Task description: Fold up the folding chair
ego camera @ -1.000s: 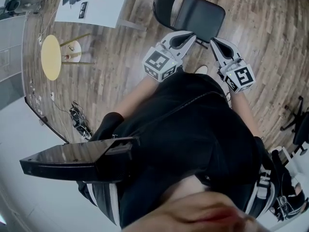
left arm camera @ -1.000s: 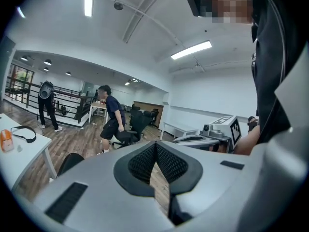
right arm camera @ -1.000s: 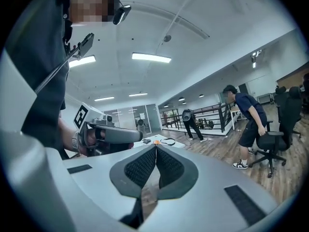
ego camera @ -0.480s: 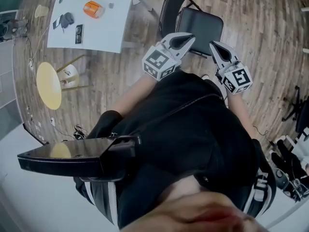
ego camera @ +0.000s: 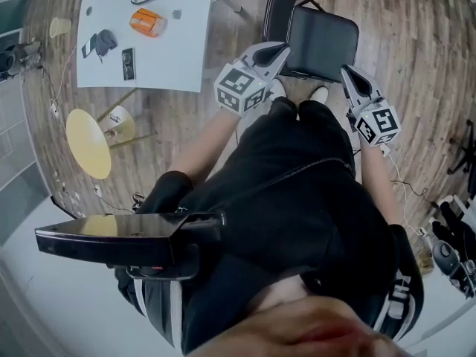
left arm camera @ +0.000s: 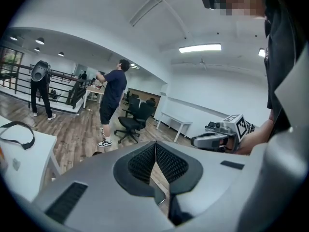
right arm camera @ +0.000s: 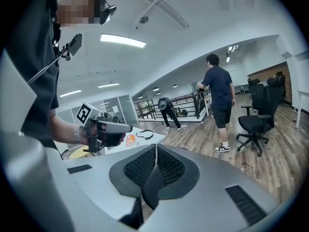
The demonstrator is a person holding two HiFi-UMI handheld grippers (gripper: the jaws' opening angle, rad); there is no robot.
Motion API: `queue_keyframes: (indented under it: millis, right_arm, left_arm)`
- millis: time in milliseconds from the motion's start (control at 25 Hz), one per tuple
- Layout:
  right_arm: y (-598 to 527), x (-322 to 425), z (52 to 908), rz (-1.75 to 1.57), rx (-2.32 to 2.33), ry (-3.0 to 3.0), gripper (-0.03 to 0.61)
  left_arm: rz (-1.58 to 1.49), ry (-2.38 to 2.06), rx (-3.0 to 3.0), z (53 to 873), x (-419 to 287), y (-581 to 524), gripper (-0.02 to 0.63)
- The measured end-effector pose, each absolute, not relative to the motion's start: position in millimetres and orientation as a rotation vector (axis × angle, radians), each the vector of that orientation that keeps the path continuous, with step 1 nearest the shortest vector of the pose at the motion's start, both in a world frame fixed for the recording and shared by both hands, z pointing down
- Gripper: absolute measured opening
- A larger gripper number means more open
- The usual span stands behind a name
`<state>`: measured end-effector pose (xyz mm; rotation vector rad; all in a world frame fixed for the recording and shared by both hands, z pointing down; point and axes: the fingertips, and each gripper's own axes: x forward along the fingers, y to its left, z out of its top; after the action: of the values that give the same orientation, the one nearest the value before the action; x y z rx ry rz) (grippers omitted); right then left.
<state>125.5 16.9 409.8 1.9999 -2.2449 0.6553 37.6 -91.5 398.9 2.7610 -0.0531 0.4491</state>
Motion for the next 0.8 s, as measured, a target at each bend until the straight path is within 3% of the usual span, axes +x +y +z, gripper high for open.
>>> queue_keyframes:
  millis: [440,600,800]
  right_arm:
    - [-0.6,201.1,542.6,1.130,1.920,-2.313,0.014]
    - [3.6,230.9,602.9,1.331,1.939,-2.291,0.014]
    - [21.4,256.5,691.0,1.468,1.908,-2.172,0.042]
  left_arm:
    - [0.821,-0.342,2.537,512.4,45.4,-171.6,0.011]
    - [1.007,-0.376,2.354,565.6,38.0,-185.8,0.156]
    - [1.113,-0.457,2.272,613.1,37.9,-210.1,0.193]
